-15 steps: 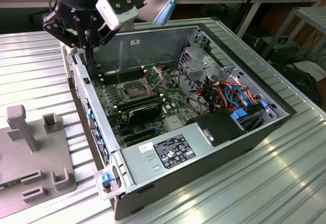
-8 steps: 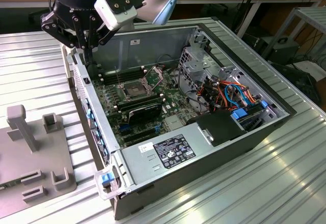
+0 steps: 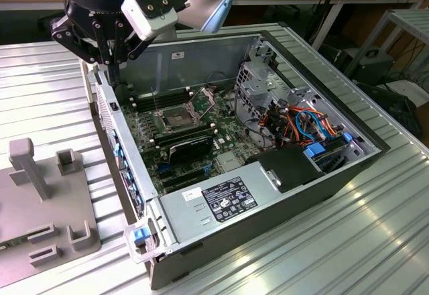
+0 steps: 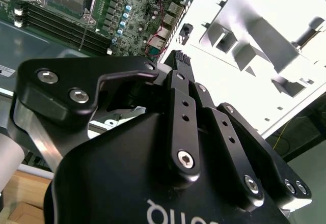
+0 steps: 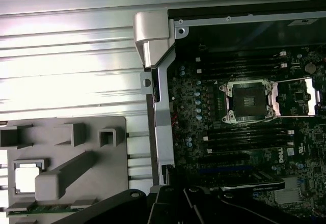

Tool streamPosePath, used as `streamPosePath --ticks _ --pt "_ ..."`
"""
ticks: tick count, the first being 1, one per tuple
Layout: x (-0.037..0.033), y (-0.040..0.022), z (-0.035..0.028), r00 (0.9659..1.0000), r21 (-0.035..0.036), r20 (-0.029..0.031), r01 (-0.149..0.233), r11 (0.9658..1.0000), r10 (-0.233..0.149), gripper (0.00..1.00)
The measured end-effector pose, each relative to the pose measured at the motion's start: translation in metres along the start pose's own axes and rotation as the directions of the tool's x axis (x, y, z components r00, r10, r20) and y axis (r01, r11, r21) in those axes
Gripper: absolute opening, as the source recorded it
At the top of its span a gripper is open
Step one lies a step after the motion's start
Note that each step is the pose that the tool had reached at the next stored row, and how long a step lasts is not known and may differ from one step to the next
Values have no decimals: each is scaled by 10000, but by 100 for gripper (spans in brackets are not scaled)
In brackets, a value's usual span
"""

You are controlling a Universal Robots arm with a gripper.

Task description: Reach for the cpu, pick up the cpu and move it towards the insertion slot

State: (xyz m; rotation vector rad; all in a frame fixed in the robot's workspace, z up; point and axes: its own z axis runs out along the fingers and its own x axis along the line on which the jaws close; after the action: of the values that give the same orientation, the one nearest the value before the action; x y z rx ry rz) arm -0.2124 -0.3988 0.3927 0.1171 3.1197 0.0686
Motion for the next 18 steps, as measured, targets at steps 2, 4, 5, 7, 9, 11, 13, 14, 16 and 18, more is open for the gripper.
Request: streamPosePath --ticks 2,4,5,7,9,11,13,14,16,18 --pt "6 -1 0 10000 0 0 0 10000 0 11" --pt "11 -1 0 10000 0 -1 0 10000 0 11" --pt "14 -1 0 10000 0 -2 0 10000 0 11" --pt "21 -2 0 10000 0 -2 0 10000 0 11" --pt "27 -2 0 10000 0 -3 0 10000 0 11" --pt "34 -3 0 10000 0 -3 0 10000 0 11" --pt "40 -3 0 10000 0 -4 0 10000 0 11" --pt "44 -3 0 10000 0 -4 0 10000 0 11" --pt "50 -4 0 10000 0 -4 0 10000 0 11" --pt "55 -4 0 10000 0 -5 1 10000 -1 11"
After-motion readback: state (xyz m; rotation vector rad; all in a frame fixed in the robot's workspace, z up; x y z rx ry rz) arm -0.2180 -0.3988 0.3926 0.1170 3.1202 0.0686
